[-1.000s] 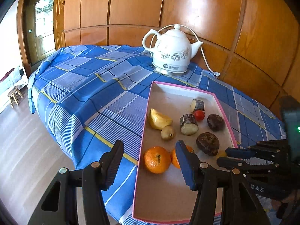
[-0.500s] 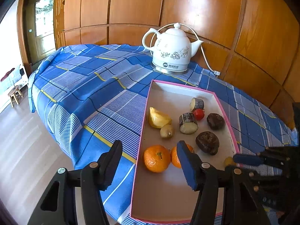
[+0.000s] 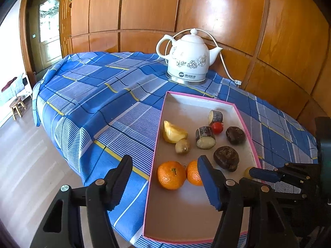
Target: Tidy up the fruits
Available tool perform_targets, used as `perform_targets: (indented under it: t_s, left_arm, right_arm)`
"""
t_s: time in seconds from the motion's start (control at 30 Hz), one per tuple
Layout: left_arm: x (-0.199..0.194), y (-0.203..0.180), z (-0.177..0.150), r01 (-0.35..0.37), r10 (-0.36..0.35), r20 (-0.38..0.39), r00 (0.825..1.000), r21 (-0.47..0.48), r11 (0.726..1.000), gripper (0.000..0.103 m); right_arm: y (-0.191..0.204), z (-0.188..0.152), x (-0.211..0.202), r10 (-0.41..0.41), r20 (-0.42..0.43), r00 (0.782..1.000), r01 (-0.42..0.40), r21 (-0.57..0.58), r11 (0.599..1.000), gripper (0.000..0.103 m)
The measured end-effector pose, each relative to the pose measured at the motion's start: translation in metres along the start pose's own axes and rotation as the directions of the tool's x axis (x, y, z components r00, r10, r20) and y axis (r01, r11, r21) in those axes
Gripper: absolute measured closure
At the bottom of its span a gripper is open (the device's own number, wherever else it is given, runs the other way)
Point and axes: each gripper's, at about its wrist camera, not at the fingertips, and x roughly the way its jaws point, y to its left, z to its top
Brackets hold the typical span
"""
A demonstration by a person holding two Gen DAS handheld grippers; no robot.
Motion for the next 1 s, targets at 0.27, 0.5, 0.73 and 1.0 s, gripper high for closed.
perform_targets:
  t_s: [0.27,0.5,0.73,1.0]
  left_arm:
    - [-0.007,-0.004,-0.004,-0.002,0.002,0.008,1.000,0.012,1.000,0.035]
    - [-0.015,-0.006,-0.009,-0.006,0.005,0.030,1.000,0.014,1.000,0.031]
    - [-0.026,-0.014,-0.021,-0.016,0.014,0.068,0.998,0.031,0.999,0.013]
    - [-0.040,-0.028,-0.031,-0.021,0.014,0.116,0.993,0.063,0.998,0.000]
  right_arm:
    - [0.000,-0.006,-0.002,0.013,0.017,1.000,-0.015,0.083,0.996,0.078]
    - [-0.001,-0.011,-0.023,-0.014,0.077,0.997,-0.001,0.193,0.981,0.071]
    - [-0.001,-0.027,-0.051,-0.153,0.130,0.980,0.106,0.308,0.945,0.057]
    - [-0.004,-0.047,-0.063,-0.284,0.118,0.951,0.224,0.368,0.902,0.057]
